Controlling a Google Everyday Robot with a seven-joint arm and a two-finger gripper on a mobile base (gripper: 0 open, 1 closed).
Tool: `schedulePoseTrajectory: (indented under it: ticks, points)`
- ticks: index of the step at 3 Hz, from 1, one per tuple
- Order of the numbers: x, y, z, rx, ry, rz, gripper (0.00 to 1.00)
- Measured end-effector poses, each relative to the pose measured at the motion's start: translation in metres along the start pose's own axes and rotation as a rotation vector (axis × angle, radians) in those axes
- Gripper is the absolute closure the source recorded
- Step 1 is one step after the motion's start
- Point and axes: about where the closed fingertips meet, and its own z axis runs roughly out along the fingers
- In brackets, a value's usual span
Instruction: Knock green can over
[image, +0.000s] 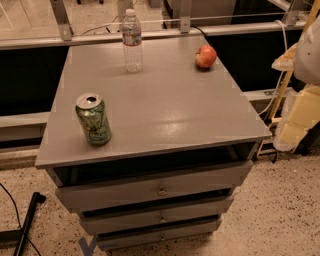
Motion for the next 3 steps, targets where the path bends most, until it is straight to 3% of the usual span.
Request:
schedulePoseTrajectory:
  ticks: [2, 3]
  points:
    - [-0.001, -0.001, 0.001, 0.002, -0.023, -0.004, 0.0]
    - [-0.055, -0.016, 0.015, 0.004, -0.152, -0.087, 0.0]
